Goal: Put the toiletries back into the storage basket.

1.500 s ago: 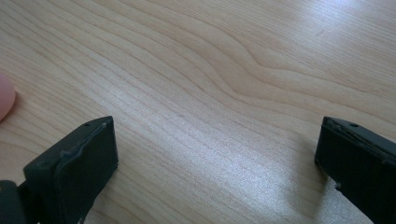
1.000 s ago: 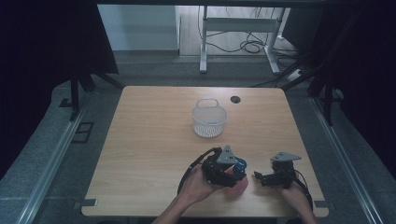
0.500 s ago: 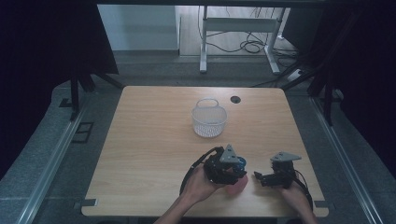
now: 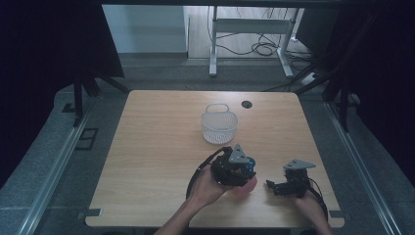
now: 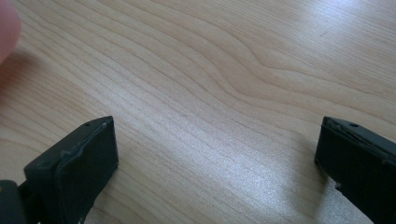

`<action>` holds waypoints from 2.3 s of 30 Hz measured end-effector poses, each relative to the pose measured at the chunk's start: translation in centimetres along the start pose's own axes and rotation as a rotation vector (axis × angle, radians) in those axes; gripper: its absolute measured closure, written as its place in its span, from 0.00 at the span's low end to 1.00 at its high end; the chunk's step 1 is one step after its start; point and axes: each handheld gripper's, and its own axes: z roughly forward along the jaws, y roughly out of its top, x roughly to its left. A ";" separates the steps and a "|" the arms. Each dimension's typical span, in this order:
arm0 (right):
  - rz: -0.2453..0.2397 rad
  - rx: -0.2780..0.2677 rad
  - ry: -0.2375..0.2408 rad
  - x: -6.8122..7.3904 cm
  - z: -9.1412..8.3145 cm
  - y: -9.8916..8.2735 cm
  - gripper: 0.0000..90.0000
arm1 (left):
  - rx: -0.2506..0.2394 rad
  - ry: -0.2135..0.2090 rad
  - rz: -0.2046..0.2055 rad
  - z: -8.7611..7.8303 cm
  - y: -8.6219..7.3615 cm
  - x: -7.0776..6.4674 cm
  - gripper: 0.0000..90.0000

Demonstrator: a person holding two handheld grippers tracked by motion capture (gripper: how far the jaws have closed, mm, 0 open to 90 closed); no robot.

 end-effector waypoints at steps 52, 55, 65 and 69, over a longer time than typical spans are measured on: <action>-0.001 0.001 0.004 0.0 0.0 0.0 0.00 | 0.008 0.164 -0.043 -3.9 6.5 7.5 0.59; 0.000 0.002 0.004 0.0 0.0 0.0 0.00 | 0.006 0.179 -0.049 -4.0 6.8 8.0 0.59; -0.005 0.002 0.003 0.0 0.0 0.0 0.00 | 0.001 0.221 -0.064 -4.2 8.0 9.6 0.59; -0.009 0.004 0.003 0.0 0.0 0.0 0.00 | 0.005 0.243 -0.077 -4.2 8.3 10.5 0.59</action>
